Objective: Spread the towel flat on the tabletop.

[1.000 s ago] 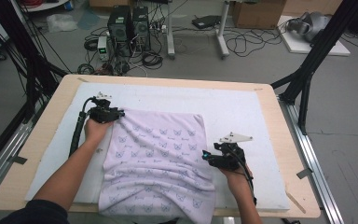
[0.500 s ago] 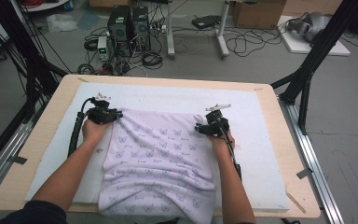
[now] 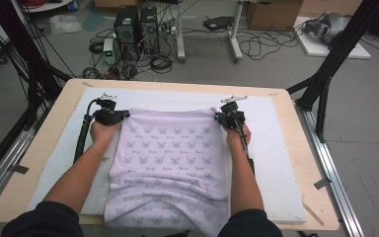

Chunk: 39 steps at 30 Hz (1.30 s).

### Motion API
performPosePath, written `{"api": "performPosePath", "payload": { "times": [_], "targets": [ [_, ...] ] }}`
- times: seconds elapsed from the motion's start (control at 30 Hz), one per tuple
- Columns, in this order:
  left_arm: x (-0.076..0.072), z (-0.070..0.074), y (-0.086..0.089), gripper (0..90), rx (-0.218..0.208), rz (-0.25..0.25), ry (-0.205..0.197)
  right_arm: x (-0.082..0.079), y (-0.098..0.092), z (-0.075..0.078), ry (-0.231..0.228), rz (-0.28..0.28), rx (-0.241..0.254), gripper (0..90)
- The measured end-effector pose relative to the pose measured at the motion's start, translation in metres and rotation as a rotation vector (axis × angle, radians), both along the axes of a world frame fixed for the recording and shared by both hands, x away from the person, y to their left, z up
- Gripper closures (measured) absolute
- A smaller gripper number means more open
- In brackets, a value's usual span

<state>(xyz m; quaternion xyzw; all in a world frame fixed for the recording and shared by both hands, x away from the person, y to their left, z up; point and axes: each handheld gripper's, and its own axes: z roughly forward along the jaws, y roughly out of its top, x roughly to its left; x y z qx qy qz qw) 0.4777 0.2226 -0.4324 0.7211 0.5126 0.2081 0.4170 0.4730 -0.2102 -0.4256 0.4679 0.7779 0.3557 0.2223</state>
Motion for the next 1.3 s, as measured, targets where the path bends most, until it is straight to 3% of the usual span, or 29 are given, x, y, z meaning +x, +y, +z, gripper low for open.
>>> {"api": "performPosePath", "payload": {
  "times": [0.1,0.23,0.33,0.37,0.4,0.47,0.5,0.57,0.63,0.7,0.83,0.9,0.93,1.0,1.03,1.13,1.2,1.3],
  "targets": [
    [0.01,0.008,-0.007,86.2,0.013,-0.005,-0.003,0.001,-0.005,0.0,-0.024,-0.027,0.002,88.0],
    [0.021,0.013,-0.012,86.1,-0.01,0.007,-0.046,0.003,-0.008,0.002,-0.1,-0.054,-0.02,88.0],
    [0.024,0.012,-0.017,85.4,0.008,-0.003,-0.098,0.006,-0.011,0.002,-0.126,-0.092,-0.017,87.6],
    [0.024,0.01,-0.018,84.2,0.023,-0.005,-0.098,0.007,-0.01,0.002,-0.121,-0.107,-0.016,86.9],
    [0.024,0.008,-0.02,80.0,0.037,-0.002,-0.085,0.009,-0.009,0.003,-0.113,-0.116,-0.021,82.0],
    [0.026,0.003,-0.019,55.6,0.021,0.023,-0.031,0.012,-0.008,0.002,-0.094,-0.146,-0.03,66.1],
    [0.025,0.001,-0.016,50.6,0.005,0.023,-0.002,0.012,-0.008,0.001,-0.085,-0.166,-0.009,60.1],
    [0.019,0.0,-0.013,50.7,0.009,0.02,-0.011,0.011,-0.011,0.001,-0.063,-0.187,0.028,51.0],
    [0.013,-0.001,-0.007,50.3,-0.017,0.017,-0.008,0.008,-0.013,0.001,-0.048,-0.169,0.048,49.6],
    [0.009,-0.003,-0.005,46.3,-0.016,-0.007,0.019,0.003,-0.014,0.003,-0.041,-0.146,0.061,48.5],
    [-0.004,-0.004,-0.003,44.9,-0.037,-0.048,0.016,-0.009,-0.016,0.007,-0.036,-0.089,0.073,47.4],
    [-0.007,-0.003,-0.003,42.3,-0.041,-0.08,0.052,-0.015,-0.017,0.009,-0.031,-0.072,0.079,46.6],
    [-0.009,-0.002,-0.004,41.8,-0.029,-0.096,0.062,-0.018,-0.018,0.009,-0.026,-0.065,0.077,46.2],
    [-0.018,-0.001,-0.005,42.4,-0.02,-0.102,0.027,-0.026,-0.018,0.01,-0.016,-0.05,0.078,45.7],
    [-0.022,-0.002,-0.005,43.6,-0.022,-0.106,0.032,-0.03,-0.018,0.01,-0.015,-0.046,0.08,45.6],
    [-0.03,-0.003,-0.006,43.0,-0.001,-0.14,0.082,-0.043,-0.02,0.009,-0.003,-0.032,0.074,45.1],
    [-0.04,-0.003,-0.007,44.5,-0.017,-0.133,0.047,-0.053,-0.021,0.009,0.007,-0.029,0.075,45.4],
    [-0.052,-0.004,-0.004,45.0,-0.028,-0.143,0.046,-0.07,-0.023,0.009,0.011,-0.014,0.086,45.6]
  ]
}}
